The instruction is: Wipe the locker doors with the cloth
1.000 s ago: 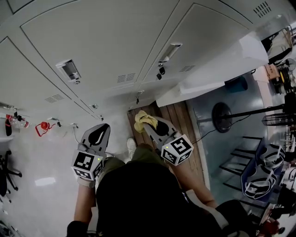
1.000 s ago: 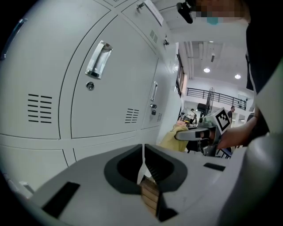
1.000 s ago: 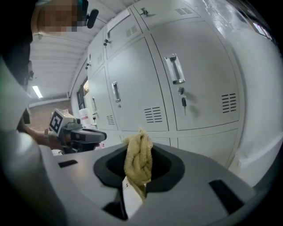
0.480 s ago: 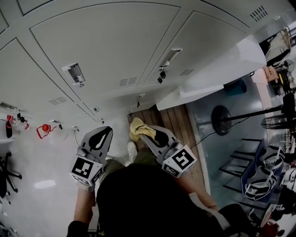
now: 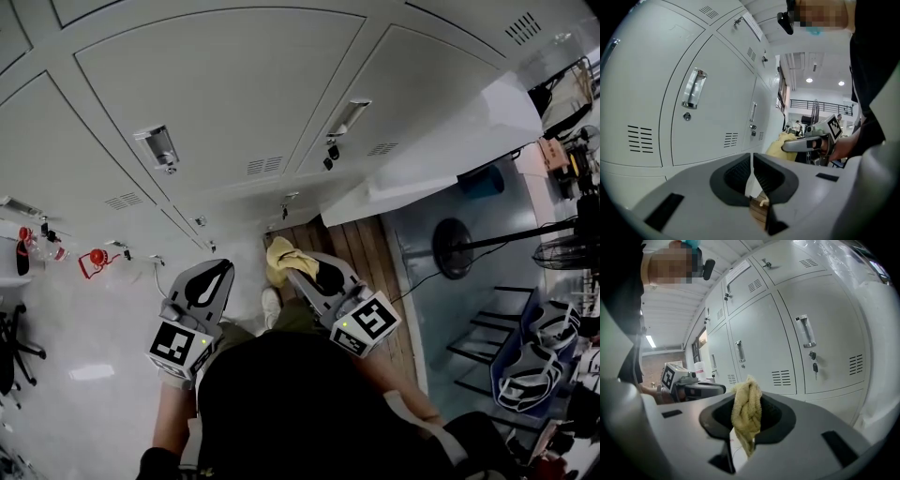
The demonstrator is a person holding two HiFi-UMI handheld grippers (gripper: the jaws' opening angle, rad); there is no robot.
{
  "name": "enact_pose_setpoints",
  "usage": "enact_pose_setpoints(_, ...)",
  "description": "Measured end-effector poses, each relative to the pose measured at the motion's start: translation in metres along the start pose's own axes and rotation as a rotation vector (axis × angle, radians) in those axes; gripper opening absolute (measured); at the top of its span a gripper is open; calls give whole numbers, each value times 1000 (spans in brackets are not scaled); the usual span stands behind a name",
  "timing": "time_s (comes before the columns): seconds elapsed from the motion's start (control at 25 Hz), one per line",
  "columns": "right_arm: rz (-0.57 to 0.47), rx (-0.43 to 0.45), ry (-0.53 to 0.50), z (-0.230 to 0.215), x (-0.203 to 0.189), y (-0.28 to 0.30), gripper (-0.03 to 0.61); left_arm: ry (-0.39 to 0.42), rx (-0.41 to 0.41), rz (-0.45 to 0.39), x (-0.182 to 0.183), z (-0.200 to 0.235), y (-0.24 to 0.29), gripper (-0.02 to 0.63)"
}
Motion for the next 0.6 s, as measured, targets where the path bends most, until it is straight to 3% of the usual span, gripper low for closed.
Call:
enact_pose_setpoints(0.4,5,11,83,-9,-1,5,87,40,6,-2,-5,-3,-4,11)
enact_pose_setpoints(0.6,12,17,127,-13,-4,9,87,-6,16,28,-1,-7,-3,11)
Point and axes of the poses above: the fingertips, and each gripper's own axes: y forward along the fingers, z to its left, x out of its top, the point moved 9 cm from there along -y, backward along the fingers, and after that the axes turned 14 degrees about -x, right-handed, at the moved point
